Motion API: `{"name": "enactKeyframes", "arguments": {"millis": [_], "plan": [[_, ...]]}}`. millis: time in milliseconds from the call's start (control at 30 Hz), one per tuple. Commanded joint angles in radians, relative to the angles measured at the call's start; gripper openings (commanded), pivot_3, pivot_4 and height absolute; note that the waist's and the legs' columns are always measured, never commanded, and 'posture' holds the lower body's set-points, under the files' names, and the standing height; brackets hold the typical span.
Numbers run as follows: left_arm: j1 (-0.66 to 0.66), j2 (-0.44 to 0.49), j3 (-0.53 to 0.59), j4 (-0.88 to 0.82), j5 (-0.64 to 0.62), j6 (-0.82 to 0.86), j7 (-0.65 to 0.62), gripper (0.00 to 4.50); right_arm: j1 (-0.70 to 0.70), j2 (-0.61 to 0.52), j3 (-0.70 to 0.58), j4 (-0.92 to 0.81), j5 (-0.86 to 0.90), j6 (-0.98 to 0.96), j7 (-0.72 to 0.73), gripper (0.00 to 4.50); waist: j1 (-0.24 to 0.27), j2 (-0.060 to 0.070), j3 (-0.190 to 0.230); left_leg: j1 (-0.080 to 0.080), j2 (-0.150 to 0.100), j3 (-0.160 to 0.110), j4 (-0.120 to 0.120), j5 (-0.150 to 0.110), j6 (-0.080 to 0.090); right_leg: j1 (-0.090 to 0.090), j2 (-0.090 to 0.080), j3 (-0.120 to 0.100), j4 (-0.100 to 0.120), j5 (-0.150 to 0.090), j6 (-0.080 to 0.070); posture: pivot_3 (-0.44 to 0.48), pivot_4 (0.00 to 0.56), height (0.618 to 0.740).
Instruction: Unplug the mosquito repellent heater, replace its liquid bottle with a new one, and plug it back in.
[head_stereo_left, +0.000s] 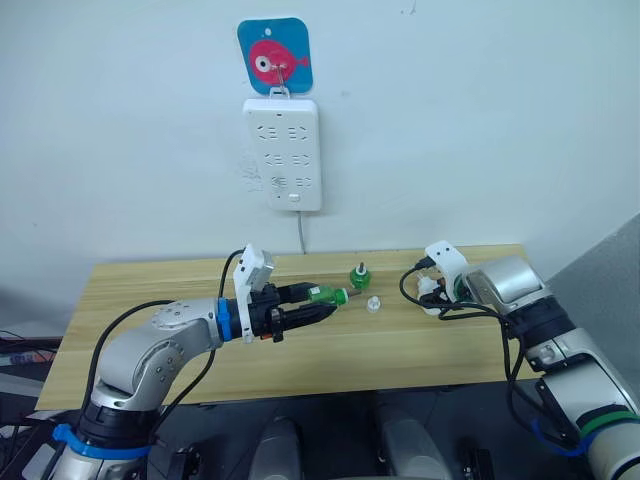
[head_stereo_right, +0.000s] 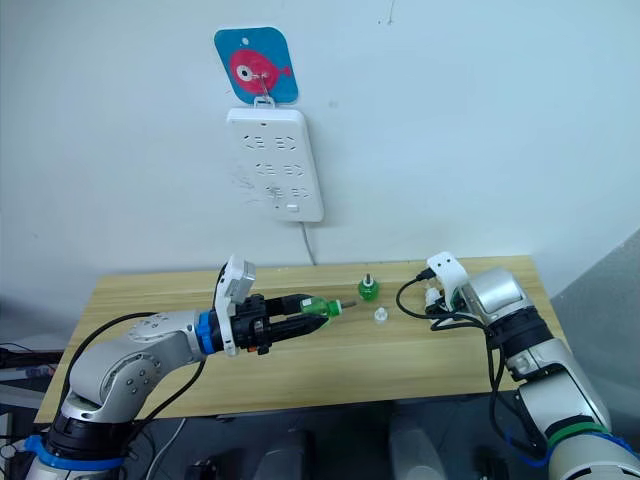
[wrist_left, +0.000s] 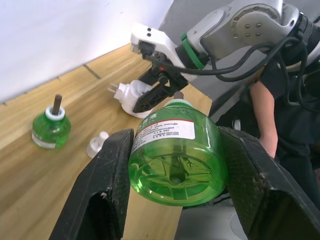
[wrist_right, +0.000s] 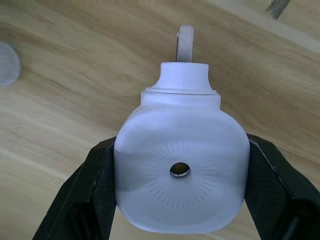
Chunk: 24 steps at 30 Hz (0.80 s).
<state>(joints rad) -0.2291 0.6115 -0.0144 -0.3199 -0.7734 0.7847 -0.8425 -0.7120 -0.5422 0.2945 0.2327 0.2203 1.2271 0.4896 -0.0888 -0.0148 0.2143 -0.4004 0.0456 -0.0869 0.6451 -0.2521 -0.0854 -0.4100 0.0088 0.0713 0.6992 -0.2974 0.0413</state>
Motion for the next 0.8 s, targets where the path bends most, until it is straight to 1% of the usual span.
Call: {"name": "enactKeyframes", "arguments": {"millis": [33,100,167,200,267,300,367,400,467,533,633,800], "plan": [[-0.030,-0.002,0.025,-0.002,-0.035,0.022,-0.016,2.32,0.009,-0.057,-0.141,-0.191,0.065,0.036,0.046,2.98,-0.001,0.000,0.000,0.000,0.000,0.000,0.000,0.000,0.000,0.000,0.000,0.000,0.000,0.000,0.000,-0.121,0.170,0.725],[-0.044,-0.002,0.034,0.006,-0.049,0.037,-0.021,2.32,0.033,-0.068,-0.191,-0.261,0.096,0.038,0.062,2.98,-0.001,0.000,0.000,0.000,0.000,0.000,0.000,0.000,0.000,0.000,0.000,0.000,0.000,0.000,0.000,-0.129,0.168,0.725],[-0.080,0.002,0.054,0.012,-0.091,0.073,-0.031,2.32,0.104,-0.095,-0.297,-0.419,0.198,0.058,0.131,2.98,-0.001,-0.001,0.000,0.000,0.000,0.000,0.000,0.000,0.000,0.000,0.000,-0.001,0.000,0.000,0.000,-0.143,0.167,0.725],[-0.101,0.005,0.063,0.016,-0.107,0.084,-0.038,2.32,0.143,-0.081,-0.372,-0.493,0.253,0.058,0.152,2.98,0.000,-0.001,0.000,0.000,0.000,-0.001,0.000,0.000,0.000,0.001,0.000,-0.001,0.000,0.000,0.000,-0.153,0.165,0.725],[-0.139,0.017,0.072,0.020,-0.131,0.108,-0.055,2.32,0.194,0.001,-0.536,-0.575,0.355,0.030,0.152,2.98,-0.002,-0.001,0.000,-0.001,0.000,-0.002,0.000,0.000,0.000,0.001,0.000,-0.002,-0.001,0.000,0.000,-0.166,0.165,0.725],[-0.155,0.025,0.073,0.021,-0.138,0.119,-0.063,2.32,0.211,0.034,-0.592,-0.596,0.389,0.024,0.142,2.98,-0.003,-0.001,0.000,-0.001,0.000,-0.002,0.000,0.000,0.000,0.001,0.000,-0.002,-0.001,0.000,0.000,-0.171,0.165,0.725],[-0.182,0.040,0.074,0.026,-0.148,0.140,-0.077,2.32,0.237,0.069,-0.657,-0.629,0.449,0.038,0.138,2.98,-0.011,0.000,0.000,0.000,0.000,0.000,0.000,0.000,0.000,0.001,0.000,0.000,0.000,0.000,0.001,-0.175,0.167,0.725],[-0.193,0.048,0.075,0.031,-0.152,0.148,-0.086,2.32,0.252,0.071,-0.667,-0.650,0.475,0.051,0.143,2.98,-0.016,0.000,0.000,0.001,0.000,0.000,0.001,0.000,0.000,0.002,0.000,0.000,-0.001,0.000,0.001,-0.178,0.167,0.725],[-0.218,0.065,0.073,0.039,-0.155,0.160,-0.103,2.32,0.310,0.061,-0.672,-0.722,0.567,0.047,0.208,2.98,-0.021,0.000,0.000,0.001,0.000,0.000,0.000,0.000,0.000,0.002,0.000,-0.001,-0.001,0.000,0.001,-0.179,0.167,0.725],[-0.245,0.076,0.074,0.054,-0.155,0.170,-0.116,2.32,0.349,0.062,-0.684,-0.769,0.658,0.056,0.239,2.98,-0.024,0.000,0.000,0.001,0.000,-0.001,-0.001,0.000,0.000,0.002,0.000,-0.002,-0.001,0.000,0.001,-0.177,0.167,0.725],[-0.292,0.084,0.087,0.070,-0.176,0.199,-0.125,2.32,0.342,0.062,-0.719,-0.740,0.815,0.110,0.249,2.98,-0.028,0.000,0.000,0.001,0.000,-0.001,0.000,0.000,0.000,0.002,0.001,-0.001,-0.001,0.000,0.001,-0.166,0.165,0.725],[-0.328,0.130,0.105,0.048,-0.247,0.274,-0.167,2.32,0.301,0.031,-0.714,-0.693,0.983,0.132,0.220,2.98,-0.035,0.000,0.000,0.001,0.000,-0.001,0.000,0.000,0.000,0.002,0.001,-0.001,0.000,0.000,0.001,-0.146,0.162,0.725]]}}
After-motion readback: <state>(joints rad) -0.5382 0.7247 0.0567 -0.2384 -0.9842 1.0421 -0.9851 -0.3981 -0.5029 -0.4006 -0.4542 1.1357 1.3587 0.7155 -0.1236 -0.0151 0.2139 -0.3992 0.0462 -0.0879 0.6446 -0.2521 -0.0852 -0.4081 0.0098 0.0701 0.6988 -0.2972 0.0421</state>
